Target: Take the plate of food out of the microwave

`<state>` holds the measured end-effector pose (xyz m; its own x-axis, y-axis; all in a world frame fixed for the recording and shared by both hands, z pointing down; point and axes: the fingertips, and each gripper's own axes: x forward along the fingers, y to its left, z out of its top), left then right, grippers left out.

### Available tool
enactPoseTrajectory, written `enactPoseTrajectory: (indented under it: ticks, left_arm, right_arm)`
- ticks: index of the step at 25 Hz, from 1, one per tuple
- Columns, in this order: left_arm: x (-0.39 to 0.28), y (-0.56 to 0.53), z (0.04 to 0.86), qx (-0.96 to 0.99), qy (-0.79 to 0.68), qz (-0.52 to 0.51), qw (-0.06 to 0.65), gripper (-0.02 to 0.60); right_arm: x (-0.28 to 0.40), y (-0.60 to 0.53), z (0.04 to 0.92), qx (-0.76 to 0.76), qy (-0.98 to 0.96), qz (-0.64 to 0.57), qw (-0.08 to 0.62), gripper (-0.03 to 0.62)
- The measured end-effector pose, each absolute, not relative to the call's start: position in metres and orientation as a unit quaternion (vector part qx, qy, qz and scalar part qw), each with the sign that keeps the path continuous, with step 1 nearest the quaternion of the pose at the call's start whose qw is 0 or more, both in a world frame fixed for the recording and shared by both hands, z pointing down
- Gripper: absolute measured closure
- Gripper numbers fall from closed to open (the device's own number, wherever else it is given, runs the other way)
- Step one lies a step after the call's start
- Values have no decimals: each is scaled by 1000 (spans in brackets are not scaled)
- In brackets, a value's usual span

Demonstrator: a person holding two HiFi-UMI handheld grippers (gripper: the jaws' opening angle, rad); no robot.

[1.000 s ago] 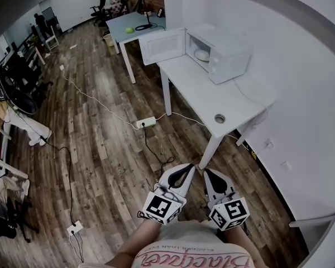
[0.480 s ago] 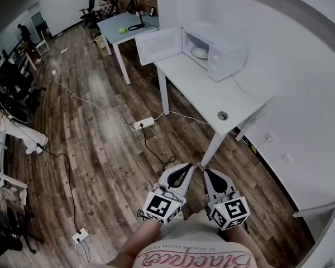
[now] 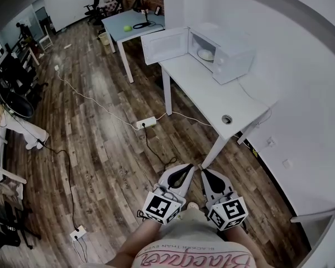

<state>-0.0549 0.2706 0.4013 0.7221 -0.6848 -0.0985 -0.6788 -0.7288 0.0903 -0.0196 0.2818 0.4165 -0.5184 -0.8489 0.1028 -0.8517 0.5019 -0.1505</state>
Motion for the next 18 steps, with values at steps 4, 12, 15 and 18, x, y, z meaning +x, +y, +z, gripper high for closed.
enactPoseTrajectory:
  ticks: [4, 12, 15, 18]
  left_arm:
    - [-50, 261, 400, 924, -376, -63, 24, 577]
    - [-22, 233, 393, 917, -393, -66, 18, 577]
    - [-14, 223, 389, 913, -401, -68, 21, 577]
    - [-4, 216, 387, 911, -408, -64, 15, 577]
  right_arm:
    - [-14, 272, 413, 484, -871, 86, 5, 582]
    - [20, 246, 409, 474, -876, 86, 1, 582]
    - [30, 239, 407, 471, -878, 88, 3, 582]
    - [41, 231, 404, 465, -881, 88, 0, 582]
